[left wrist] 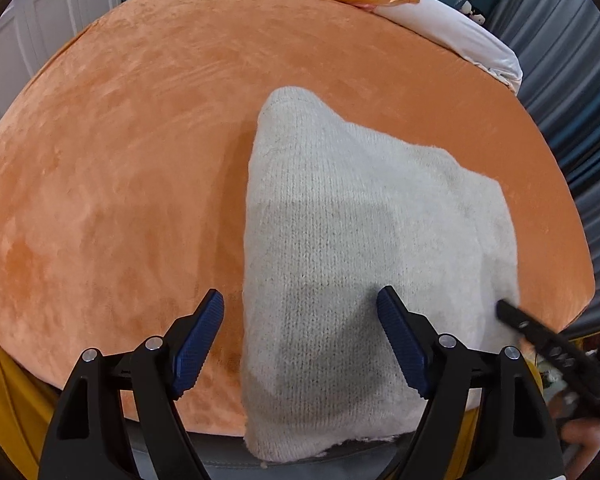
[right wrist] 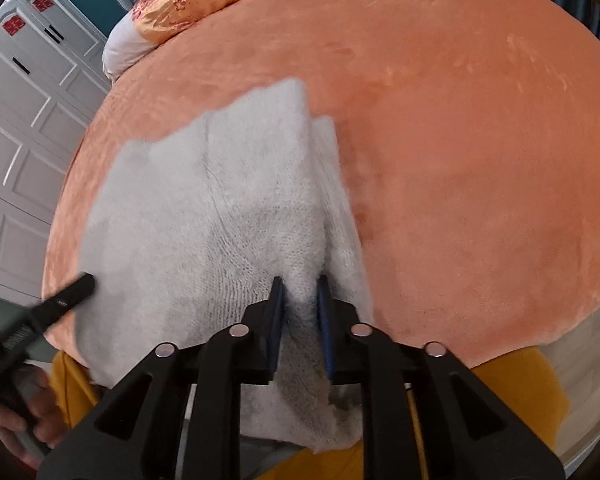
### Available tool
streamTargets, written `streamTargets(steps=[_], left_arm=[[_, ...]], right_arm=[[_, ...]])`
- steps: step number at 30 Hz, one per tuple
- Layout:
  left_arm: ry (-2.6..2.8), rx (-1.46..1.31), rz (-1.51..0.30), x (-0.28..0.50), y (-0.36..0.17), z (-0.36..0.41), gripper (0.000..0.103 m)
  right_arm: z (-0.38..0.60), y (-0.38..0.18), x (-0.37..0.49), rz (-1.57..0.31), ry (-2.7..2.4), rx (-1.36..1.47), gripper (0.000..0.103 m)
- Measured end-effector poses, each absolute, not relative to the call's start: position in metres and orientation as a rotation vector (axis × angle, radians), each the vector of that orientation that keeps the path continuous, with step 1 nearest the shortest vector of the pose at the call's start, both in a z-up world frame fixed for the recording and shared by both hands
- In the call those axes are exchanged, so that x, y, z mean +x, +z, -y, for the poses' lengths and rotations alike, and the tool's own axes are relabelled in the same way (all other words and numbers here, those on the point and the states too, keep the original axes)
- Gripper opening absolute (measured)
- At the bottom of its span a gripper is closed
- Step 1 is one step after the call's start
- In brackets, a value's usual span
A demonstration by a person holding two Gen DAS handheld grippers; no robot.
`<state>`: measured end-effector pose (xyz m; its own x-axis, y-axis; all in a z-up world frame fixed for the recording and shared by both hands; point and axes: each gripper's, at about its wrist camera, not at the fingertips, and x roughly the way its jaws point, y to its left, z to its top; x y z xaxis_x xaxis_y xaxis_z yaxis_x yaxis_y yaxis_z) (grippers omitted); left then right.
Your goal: Fold small clothes
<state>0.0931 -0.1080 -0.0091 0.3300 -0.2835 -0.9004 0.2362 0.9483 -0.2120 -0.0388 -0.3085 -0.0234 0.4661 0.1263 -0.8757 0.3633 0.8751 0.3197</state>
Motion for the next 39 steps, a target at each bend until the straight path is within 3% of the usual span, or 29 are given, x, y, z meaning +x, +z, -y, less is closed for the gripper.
streamTargets(steps=[1, 2, 3, 5, 11, 22, 28, 30, 33, 34, 35, 39], left_arm=[[-0.337, -0.043, -1.193, 0.093, -0.011, 0.111, 0.081], [-0.333, -0.035, -1.203, 0.094, -0.013, 0.111, 0.084], [-0.329, -0.028, -1.217, 0.095, -0.017, 0.114, 0.086], [-0.331, -0.034, -1.240, 0.098, -0.022, 0.115, 0.089], [-0.325, -0.047, -1.273, 0.103, -0.032, 0.118, 0.098], [-0.372, -0.091, -1.277, 0.110, -0.053, 0.121, 0.098], [-0.401, -0.110, -1.273, 0.112, -0.057, 0.118, 0.098], [-0.405, -0.111, -1.274, 0.112, -0.057, 0.117, 0.098], [-0.402, -0.101, -1.279, 0.111, -0.054, 0.118, 0.098], [-0.406, -0.102, -1.285, 0.111, -0.052, 0.119, 0.094], [-0.422, -0.114, -1.295, 0.111, -0.048, 0.120, 0.079], [-0.476, -0.136, -1.302, 0.106, -0.025, 0.120, 0.059]], right_arm=[[0.308, -0.018, -0.040, -1.070, -0.171, 0.485, 0.039], [0.308, -0.018, -0.040, -1.063, -0.183, 0.473, 0.057], [0.307, -0.021, -0.038, -1.070, -0.186, 0.465, 0.060], [0.306, -0.037, -0.029, -1.130, -0.165, 0.483, 0.060], [0.322, -0.064, -0.023, -1.141, -0.126, 0.652, 0.074], [0.330, -0.076, -0.018, -1.138, -0.054, 0.684, 0.084], [0.327, -0.075, -0.006, -1.143, -0.029, 0.674, 0.082], [0.327, -0.075, -0.003, -1.140, 0.002, 0.700, 0.065], [0.326, -0.076, -0.001, -1.142, 0.035, 0.776, 0.051], [0.325, -0.074, -0.001, -1.142, 0.031, 0.774, 0.049], [0.323, -0.070, -0.001, -1.137, 0.024, 0.766, 0.042], [0.319, -0.049, -0.008, -1.101, -0.003, 0.759, 0.033]])
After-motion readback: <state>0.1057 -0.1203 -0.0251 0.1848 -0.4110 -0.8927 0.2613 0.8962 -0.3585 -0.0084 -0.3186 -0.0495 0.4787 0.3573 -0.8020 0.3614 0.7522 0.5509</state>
